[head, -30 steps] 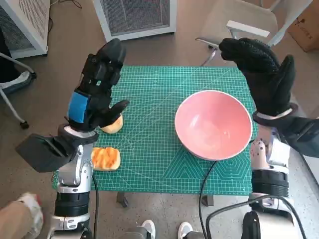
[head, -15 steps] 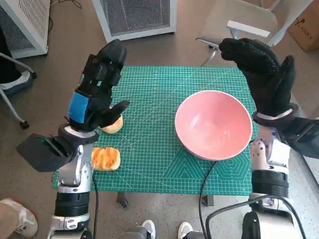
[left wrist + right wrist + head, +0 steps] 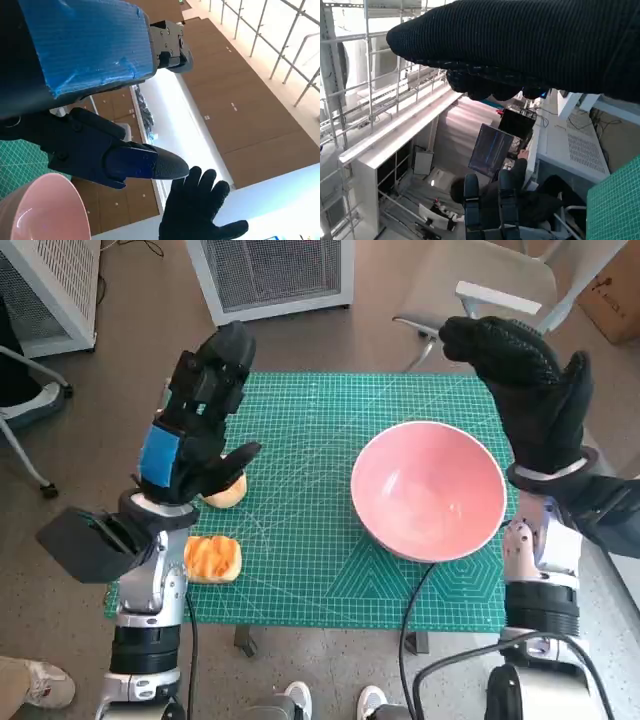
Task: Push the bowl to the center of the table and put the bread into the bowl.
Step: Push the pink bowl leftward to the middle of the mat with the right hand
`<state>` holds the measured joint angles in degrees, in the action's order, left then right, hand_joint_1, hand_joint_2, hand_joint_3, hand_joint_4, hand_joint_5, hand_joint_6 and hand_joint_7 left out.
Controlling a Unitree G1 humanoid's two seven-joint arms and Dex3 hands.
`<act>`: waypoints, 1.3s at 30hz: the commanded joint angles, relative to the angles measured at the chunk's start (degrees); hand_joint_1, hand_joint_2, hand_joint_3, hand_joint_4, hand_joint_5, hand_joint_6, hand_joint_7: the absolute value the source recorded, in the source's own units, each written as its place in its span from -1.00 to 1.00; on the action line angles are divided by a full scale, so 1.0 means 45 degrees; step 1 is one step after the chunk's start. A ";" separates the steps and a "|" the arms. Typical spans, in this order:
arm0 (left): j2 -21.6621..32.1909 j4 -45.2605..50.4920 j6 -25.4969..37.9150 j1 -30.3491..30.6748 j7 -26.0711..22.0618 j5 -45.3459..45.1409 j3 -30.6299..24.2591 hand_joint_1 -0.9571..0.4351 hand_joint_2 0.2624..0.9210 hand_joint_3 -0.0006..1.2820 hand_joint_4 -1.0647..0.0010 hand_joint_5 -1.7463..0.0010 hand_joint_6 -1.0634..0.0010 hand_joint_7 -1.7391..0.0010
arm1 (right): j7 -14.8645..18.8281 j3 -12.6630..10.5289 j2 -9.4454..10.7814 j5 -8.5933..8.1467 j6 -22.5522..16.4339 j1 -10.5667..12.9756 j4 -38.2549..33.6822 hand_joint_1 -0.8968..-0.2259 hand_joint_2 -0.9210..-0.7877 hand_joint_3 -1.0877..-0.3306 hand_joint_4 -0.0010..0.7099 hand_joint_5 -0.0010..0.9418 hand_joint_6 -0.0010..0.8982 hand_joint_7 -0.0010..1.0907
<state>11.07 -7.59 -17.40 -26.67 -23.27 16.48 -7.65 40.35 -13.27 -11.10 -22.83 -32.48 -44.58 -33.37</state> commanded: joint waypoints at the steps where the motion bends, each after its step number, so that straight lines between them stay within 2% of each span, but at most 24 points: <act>1: 0.0006 0.0042 -0.0132 0.0026 -0.0047 -0.0021 0.0018 -0.52 1.00 -0.71 0.81 1.00 1.00 0.42 | -0.0022 0.0053 -0.0036 -0.0002 0.0159 0.0229 -0.0016 -0.22 -1.00 0.12 -0.36 -1.00 -0.55 -0.33; 12: 0.0002 0.0118 -0.0111 0.0056 -0.0027 -0.0024 0.0032 -0.53 1.00 -0.71 0.82 1.00 1.00 0.43 | -0.0006 0.0070 -0.0069 0.0009 0.0203 0.0279 0.0082 -0.21 -1.00 0.11 -0.37 -1.00 -0.55 -0.33; 14: -0.0003 0.0072 -0.0178 0.0047 0.0009 -0.0093 0.0038 -0.53 1.00 -0.71 0.82 1.00 1.00 0.43 | 0.0104 -0.0344 -0.0550 0.0008 -0.0119 -0.0149 -0.1193 -0.21 -1.00 0.11 -0.37 -1.00 -0.56 -0.33; 16: -0.0006 0.0040 -0.0221 0.0045 0.0026 -0.0129 0.0041 -0.53 1.00 -0.71 0.82 1.00 1.00 0.43 | 0.0093 -0.0599 -0.0846 0.0059 -0.0418 -0.0441 -0.2086 -0.21 -1.00 0.11 -0.36 -1.00 -0.57 -0.34; 20: -0.0013 0.0011 -0.0263 0.0061 0.0031 -0.0153 0.0037 -0.53 1.00 -0.71 0.82 1.00 1.00 0.43 | -0.0124 -0.0863 -0.1137 0.0252 -0.1028 -0.0848 -0.3352 -0.20 -1.00 0.06 -0.39 -1.00 -0.59 -0.38; 27: -0.0036 -0.0027 -0.0350 0.0113 0.0132 -0.0260 0.0048 -0.52 1.00 -0.70 0.83 1.00 1.00 0.43 | -0.1201 -0.1367 -0.1894 0.0699 -0.1437 -0.1695 -0.6260 -0.19 -1.00 -0.02 -0.42 -1.00 -0.57 -0.49; 30: -0.0044 -0.0016 -0.0361 0.0126 0.0152 -0.0277 0.0062 -0.52 1.00 -0.70 0.83 1.00 1.00 0.43 | -0.1238 -0.1436 -0.1955 0.0785 -0.1592 -0.1853 -0.6682 -0.18 -1.00 -0.04 -0.44 -1.00 -0.56 -0.52; 34: -0.0056 -0.0011 -0.0371 0.0156 0.0222 -0.0312 0.0067 -0.52 1.00 -0.70 0.83 1.00 1.00 0.43 | -0.2092 -0.1487 -0.2290 0.1138 -0.1149 -0.2003 -0.7709 -0.18 -1.00 -0.06 -0.49 -1.00 -0.56 -0.55; 39: -0.0049 -0.0035 -0.0396 0.0168 0.0250 -0.0314 0.0065 -0.52 1.00 -0.69 0.84 1.00 1.00 0.43 | -0.2574 -0.1490 -0.2363 0.1413 -0.0984 -0.2040 -0.8144 -0.18 -1.00 -0.10 -0.54 -1.00 -0.57 -0.57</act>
<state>10.89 -7.74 -18.48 -26.39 -22.37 15.73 -7.35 30.18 -19.84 -21.49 -17.62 -38.14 -54.00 -68.09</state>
